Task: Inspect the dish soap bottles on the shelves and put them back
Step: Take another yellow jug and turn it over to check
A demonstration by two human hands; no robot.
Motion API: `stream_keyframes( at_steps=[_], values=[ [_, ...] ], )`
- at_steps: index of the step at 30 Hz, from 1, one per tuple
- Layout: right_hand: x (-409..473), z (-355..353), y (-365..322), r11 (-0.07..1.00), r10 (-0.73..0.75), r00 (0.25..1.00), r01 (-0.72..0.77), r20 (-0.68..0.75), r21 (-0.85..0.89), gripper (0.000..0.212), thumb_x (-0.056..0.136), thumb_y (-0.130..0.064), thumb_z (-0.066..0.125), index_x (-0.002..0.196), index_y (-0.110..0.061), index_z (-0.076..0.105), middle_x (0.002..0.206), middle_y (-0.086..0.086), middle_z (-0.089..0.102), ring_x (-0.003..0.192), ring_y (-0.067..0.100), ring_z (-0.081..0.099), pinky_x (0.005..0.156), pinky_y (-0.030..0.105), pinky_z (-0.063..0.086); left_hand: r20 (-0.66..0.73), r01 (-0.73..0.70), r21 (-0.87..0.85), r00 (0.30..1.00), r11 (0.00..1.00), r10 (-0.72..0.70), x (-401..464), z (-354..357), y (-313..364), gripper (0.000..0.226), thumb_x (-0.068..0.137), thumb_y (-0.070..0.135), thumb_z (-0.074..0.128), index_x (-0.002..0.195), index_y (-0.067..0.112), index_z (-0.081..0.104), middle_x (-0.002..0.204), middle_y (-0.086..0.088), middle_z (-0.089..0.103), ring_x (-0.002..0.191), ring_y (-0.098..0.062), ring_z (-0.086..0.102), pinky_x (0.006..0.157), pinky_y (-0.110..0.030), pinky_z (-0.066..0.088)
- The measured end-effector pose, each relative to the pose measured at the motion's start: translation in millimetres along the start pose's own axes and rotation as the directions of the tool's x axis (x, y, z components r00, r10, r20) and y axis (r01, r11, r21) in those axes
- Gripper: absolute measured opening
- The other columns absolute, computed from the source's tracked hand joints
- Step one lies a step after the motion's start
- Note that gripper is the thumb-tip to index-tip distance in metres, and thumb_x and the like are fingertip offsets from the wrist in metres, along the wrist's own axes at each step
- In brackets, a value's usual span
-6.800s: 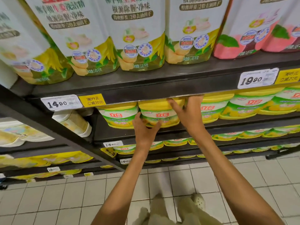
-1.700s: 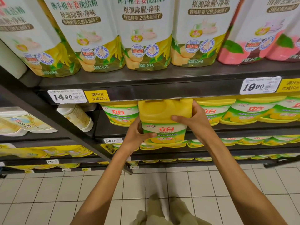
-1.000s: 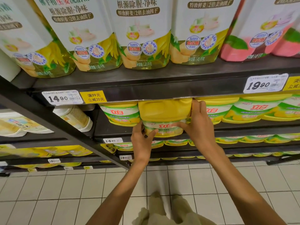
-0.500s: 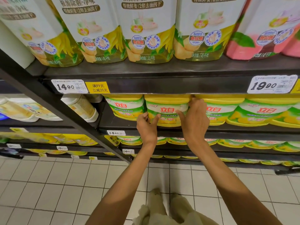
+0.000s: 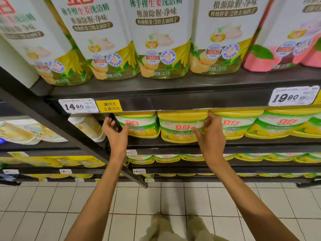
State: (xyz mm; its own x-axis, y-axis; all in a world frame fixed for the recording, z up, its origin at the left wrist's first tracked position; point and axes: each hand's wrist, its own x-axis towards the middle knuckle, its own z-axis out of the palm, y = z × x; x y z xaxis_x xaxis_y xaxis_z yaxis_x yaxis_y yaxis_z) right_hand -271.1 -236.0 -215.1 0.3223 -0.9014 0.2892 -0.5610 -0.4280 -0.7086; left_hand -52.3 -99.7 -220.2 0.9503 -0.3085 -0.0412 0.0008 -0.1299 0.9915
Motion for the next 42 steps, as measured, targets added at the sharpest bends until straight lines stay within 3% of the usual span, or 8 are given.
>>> stream_keyframes(
  at_steps=[5, 12, 19, 23, 27, 33, 39, 42],
  values=[
    [-12.2, 8.7, -12.6, 1.000, 0.016, 0.995, -0.017, -0.100, -0.013, 0.069, 0.077, -0.014, 0.082, 0.132, -0.001, 0.043, 0.097, 0.003, 0.044, 0.082, 0.020, 0.050, 0.059, 0.030, 0.037, 0.389, 0.052, 0.192, 0.913, 0.980, -0.125, 50.5, -12.4, 5.3, 0.045, 0.072, 0.022, 0.080, 0.107, 0.017, 0.052, 0.093, 0.020, 0.068, 0.081, 0.006, 0.064, 0.062, -0.003, 0.047],
    [-47.7, 40.7, -43.6, 1.000, -0.004, 0.978, 0.005, -0.208, 0.002, 0.062, 0.074, -0.015, 0.084, 0.121, 0.003, 0.047, 0.103, 0.018, 0.052, 0.081, 0.031, 0.058, 0.055, 0.030, 0.041, 0.514, 0.010, 0.128, 0.855, 0.992, -0.075, 61.6, -21.1, 0.0, 0.053, 0.047, 0.037, 0.088, 0.094, 0.031, 0.065, 0.084, 0.024, 0.073, 0.084, 0.004, 0.069, 0.063, -0.008, 0.053],
    [-59.6, 60.7, -67.3, 0.980, -0.093, 0.986, 0.066, 0.137, 0.189, 0.065, 0.078, -0.024, 0.079, 0.131, -0.001, 0.048, 0.122, 0.009, 0.055, 0.113, 0.017, 0.055, 0.089, 0.023, 0.047, 0.422, 0.010, 0.053, 0.906, 0.999, -0.031, 31.0, -33.9, 1.3, 0.101, 0.045, 0.036, 0.095, 0.130, 0.016, 0.044, 0.121, -0.003, 0.064, 0.111, -0.018, 0.063, 0.093, -0.043, 0.053],
    [-59.8, 66.5, -80.5, 0.852, 0.056, 0.930, -0.234, 0.363, 0.468, 0.079, 0.075, -0.037, 0.072, 0.142, -0.010, 0.039, 0.138, 0.002, 0.050, 0.128, 0.015, 0.048, 0.105, 0.033, 0.044, 0.444, 0.156, -0.014, 0.886, 0.988, -0.134, 4.6, -53.2, 9.4, 0.098, 0.043, 0.033, 0.089, 0.129, 0.010, 0.048, 0.118, -0.008, 0.066, 0.103, -0.018, 0.067, 0.086, -0.038, 0.057],
    [-61.7, 69.7, -83.6, 0.685, 0.067, 0.747, -0.517, 0.661, 0.514, 0.061, 0.067, -0.044, 0.073, 0.122, -0.038, 0.049, 0.119, -0.012, 0.064, 0.107, 0.003, 0.064, 0.079, 0.018, 0.056, 0.491, 0.362, -0.032, 0.817, 0.931, -0.301, -34.4, -72.8, 7.0, 0.083, 0.048, 0.025, 0.082, 0.123, 0.006, 0.055, 0.114, -0.017, 0.068, 0.100, -0.031, 0.068, 0.087, -0.050, 0.055],
    [-82.8, 69.2, -74.5, 0.464, 0.183, 0.645, -0.722, 0.742, 0.514, 0.048, 0.068, -0.053, 0.072, 0.110, -0.031, 0.064, 0.102, -0.002, 0.076, 0.091, 0.012, 0.073, 0.069, 0.025, 0.059, 0.583, 0.585, 0.058, 0.638, 0.809, -0.503, -54.1, -97.6, 1.7, 0.057, 0.069, 0.052, 0.067, 0.113, 0.017, 0.067, 0.103, -0.006, 0.075, 0.092, -0.022, 0.072, 0.070, -0.034, 0.060],
    [-69.3, 47.9, -92.3, 0.616, 0.251, 0.493, -0.745, 0.833, 0.255, 0.062, 0.078, -0.062, 0.066, 0.122, -0.018, 0.062, 0.110, 0.007, 0.073, 0.097, 0.024, 0.071, 0.093, 0.042, 0.055, 0.680, 0.770, -0.064, 0.500, 0.635, -0.537, -77.0, -99.0, -8.8, 0.051, 0.080, 0.050, 0.060, 0.121, 0.019, 0.063, 0.114, -0.014, 0.070, 0.100, -0.031, 0.069, 0.074, -0.042, 0.059],
    [-69.2, 36.8, -96.8, 0.703, 0.212, 0.496, -0.676, 0.842, 0.221, 0.032, 0.086, -0.049, 0.065, 0.107, -0.026, 0.062, 0.111, 0.004, 0.072, 0.087, 0.014, 0.071, 0.072, 0.029, 0.058, 0.683, 0.790, -0.165, 0.523, 0.590, -0.509, -85.5, -99.3, -15.6, 0.050, 0.079, 0.051, 0.060, 0.115, 0.017, 0.067, 0.113, -0.017, 0.070, 0.096, -0.032, 0.070, 0.070, -0.042, 0.059]
  ],
)
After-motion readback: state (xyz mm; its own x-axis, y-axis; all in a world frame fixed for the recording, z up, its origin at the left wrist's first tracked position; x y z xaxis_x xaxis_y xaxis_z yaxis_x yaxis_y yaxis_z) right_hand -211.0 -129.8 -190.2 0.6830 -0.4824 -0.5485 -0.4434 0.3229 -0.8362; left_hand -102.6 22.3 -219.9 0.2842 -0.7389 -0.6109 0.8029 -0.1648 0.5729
